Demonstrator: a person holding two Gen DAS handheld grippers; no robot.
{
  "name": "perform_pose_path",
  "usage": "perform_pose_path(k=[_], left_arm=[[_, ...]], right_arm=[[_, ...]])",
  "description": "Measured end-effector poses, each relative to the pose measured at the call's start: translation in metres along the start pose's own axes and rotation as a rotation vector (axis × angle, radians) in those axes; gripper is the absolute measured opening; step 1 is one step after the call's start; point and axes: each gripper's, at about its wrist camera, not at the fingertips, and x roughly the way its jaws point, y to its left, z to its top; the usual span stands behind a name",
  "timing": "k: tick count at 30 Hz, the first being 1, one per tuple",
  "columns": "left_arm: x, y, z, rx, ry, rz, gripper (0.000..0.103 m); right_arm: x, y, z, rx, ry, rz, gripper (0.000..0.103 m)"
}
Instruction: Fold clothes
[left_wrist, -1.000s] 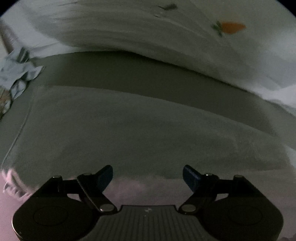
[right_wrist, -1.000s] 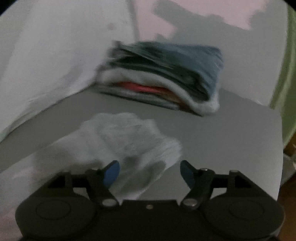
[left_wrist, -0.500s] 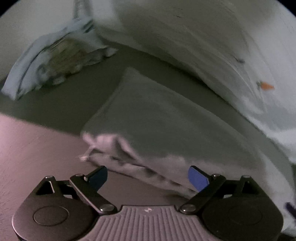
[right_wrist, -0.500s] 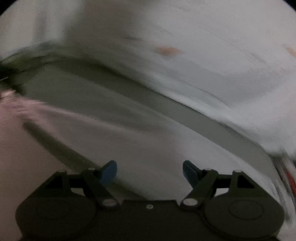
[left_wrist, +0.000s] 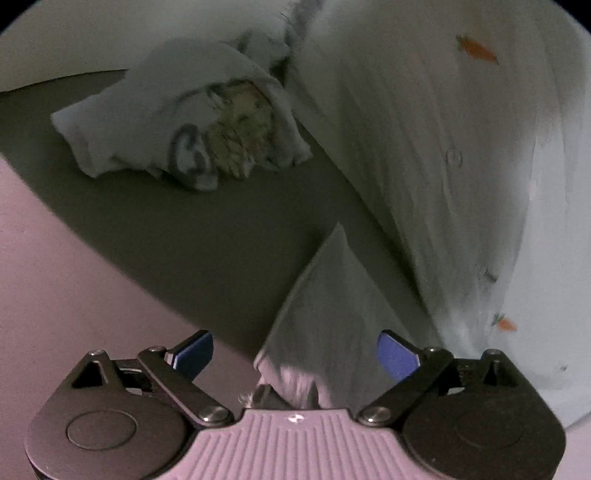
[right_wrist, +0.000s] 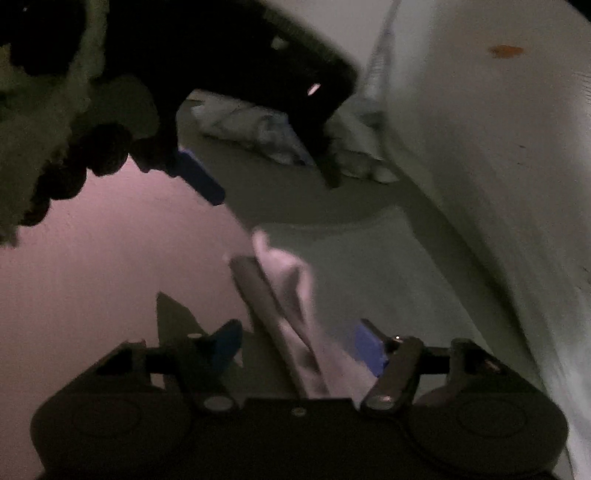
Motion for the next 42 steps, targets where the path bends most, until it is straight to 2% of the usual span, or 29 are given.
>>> perform_pose_path(k=[5, 7, 8, 9, 10, 11, 13, 17, 21, 26, 29, 35, 37, 38, 39, 40, 42], left_arm=[[-0.003, 0.012, 0.003, -0.048, 0.014, -0.017, 0.097], [-0.004, 0.016, 0.004, -0.067, 0.02, -0.024, 0.097], [-0.004, 0.019, 0.005, -0.077, 0.023, -0.027, 0.097], [-0.005, 0.021, 0.006, -0.086, 0.026, -0.031, 0.097], [-0.005, 0.023, 0.006, -0.096, 0.029, -0.034, 0.097], [-0.006, 0.025, 0.007, -0.106, 0.032, -0.037, 0.097], [-0.007, 0.027, 0.007, -0.14, 0.034, -0.074, 0.097], [-0.004, 0.033, 0.007, -0.229, 0.047, -0.192, 0.102], [0.008, 0.031, 0.005, -0.293, 0.079, -0.294, 0.103], [0.043, 0.028, 0.005, -0.379, 0.142, -0.416, 0.103], [0.066, 0.021, 0.015, -0.378, 0.178, -0.417, 0.103], [0.099, -0.003, 0.034, -0.277, 0.243, -0.38, 0.101], [0.102, -0.011, 0.037, -0.238, 0.241, -0.363, 0.096], [0.102, -0.014, 0.038, -0.222, 0.232, -0.355, 0.085], [0.104, -0.017, 0.04, -0.208, 0.234, -0.336, 0.068], [0.106, -0.02, 0.04, -0.203, 0.23, -0.312, 0.06], [0.11, -0.024, 0.042, -0.191, 0.222, -0.264, 0.037]], right_arm=[[0.02, -0.015, 0.015, 0.063, 0.022, 0.104, 0.066], [0.026, -0.029, 0.016, 0.14, 0.036, 0.159, 0.059], [0.029, -0.035, 0.015, 0.181, 0.036, 0.182, 0.052], [0.032, -0.04, 0.015, 0.222, 0.036, 0.205, 0.03], [0.032, -0.044, 0.015, 0.23, 0.036, 0.177, 0.01], [0.03, -0.048, 0.015, 0.232, 0.04, 0.17, 0.007], [0.027, -0.054, 0.018, 0.252, 0.039, 0.168, 0.006], [0.007, -0.074, 0.025, 0.341, -0.006, 0.154, 0.006], [-0.009, -0.092, 0.029, 0.434, -0.049, 0.149, 0.006], [-0.018, -0.091, 0.027, 0.419, -0.066, 0.158, 0.006], [-0.023, -0.089, 0.026, 0.413, -0.066, 0.17, 0.006], [-0.03, -0.089, 0.025, 0.423, -0.074, 0.198, 0.006], [-0.03, -0.092, 0.025, 0.429, -0.076, 0.205, 0.006], [-0.029, -0.093, 0.025, 0.435, -0.078, 0.208, 0.006], [-0.029, -0.094, 0.024, 0.441, -0.081, 0.211, 0.006], [-0.029, -0.096, 0.024, 0.45, -0.083, 0.215, 0.006], [-0.025, -0.101, 0.023, 0.467, -0.089, 0.221, 0.006]])
